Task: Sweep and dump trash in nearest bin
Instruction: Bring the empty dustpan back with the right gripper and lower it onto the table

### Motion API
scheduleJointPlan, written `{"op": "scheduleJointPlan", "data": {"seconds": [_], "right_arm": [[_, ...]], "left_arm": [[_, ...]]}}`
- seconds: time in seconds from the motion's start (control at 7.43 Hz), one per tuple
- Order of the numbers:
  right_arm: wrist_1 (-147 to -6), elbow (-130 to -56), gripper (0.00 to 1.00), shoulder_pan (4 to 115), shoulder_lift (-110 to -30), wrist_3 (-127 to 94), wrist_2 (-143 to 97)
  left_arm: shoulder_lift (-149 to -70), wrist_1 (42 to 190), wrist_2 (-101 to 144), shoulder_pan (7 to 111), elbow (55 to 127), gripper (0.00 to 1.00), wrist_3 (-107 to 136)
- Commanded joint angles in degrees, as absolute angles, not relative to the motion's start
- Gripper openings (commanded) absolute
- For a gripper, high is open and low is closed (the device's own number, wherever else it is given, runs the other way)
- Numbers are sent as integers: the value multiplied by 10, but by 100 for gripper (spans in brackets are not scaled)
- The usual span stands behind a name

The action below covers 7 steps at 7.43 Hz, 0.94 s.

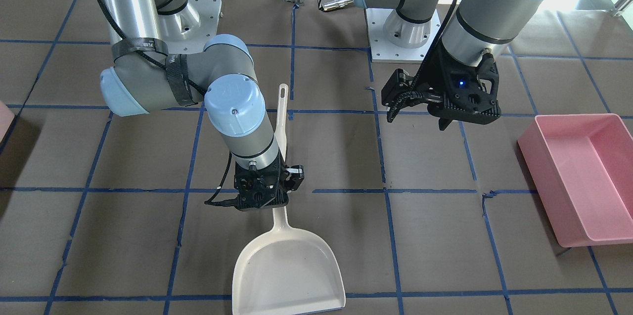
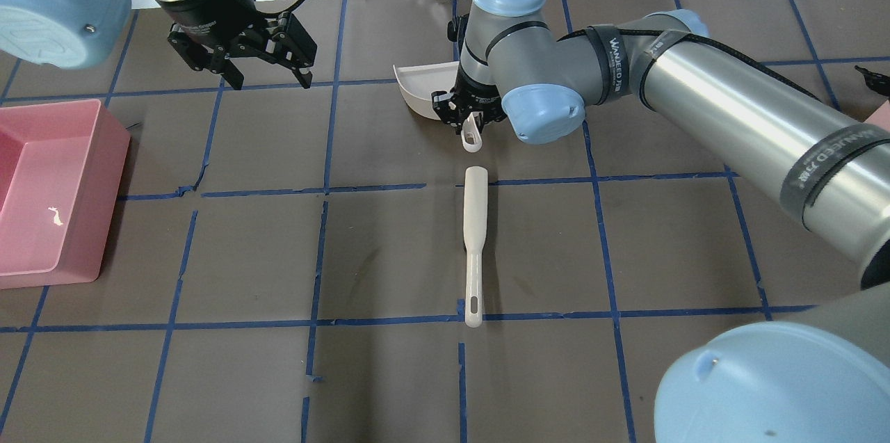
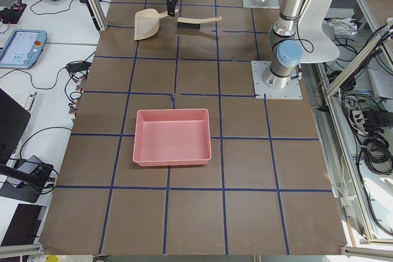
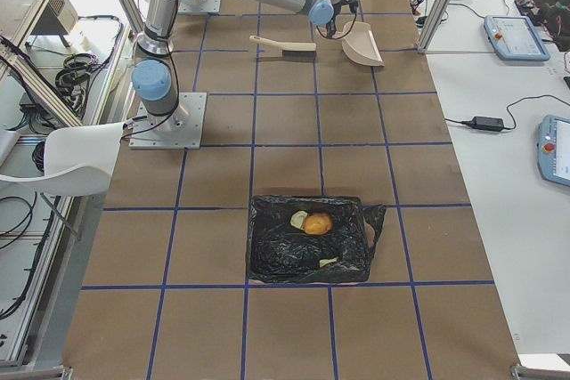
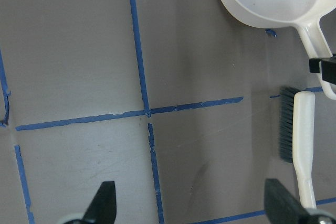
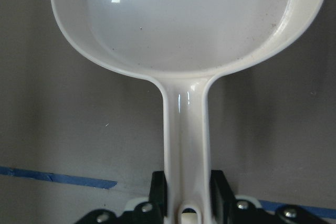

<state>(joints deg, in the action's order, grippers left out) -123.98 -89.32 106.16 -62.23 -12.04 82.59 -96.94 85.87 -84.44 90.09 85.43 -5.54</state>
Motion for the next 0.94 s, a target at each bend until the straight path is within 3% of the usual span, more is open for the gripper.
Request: {"op": "scheduleJointPlan", "data": {"seconds": [0.0,0.13,0.81], "right_arm": [[-1243,-892,49,1063,-621,-124,826],[-1256,-892,65,1063,-621,-125,828],[-1249,-892,73,1043,-636,-119,829]], "left_arm": [[-969,859,-845,901,854,100,-58],[-969,859,-846,901,854,100,-58],[-969,860,-848,900,854,100,-60]]}}
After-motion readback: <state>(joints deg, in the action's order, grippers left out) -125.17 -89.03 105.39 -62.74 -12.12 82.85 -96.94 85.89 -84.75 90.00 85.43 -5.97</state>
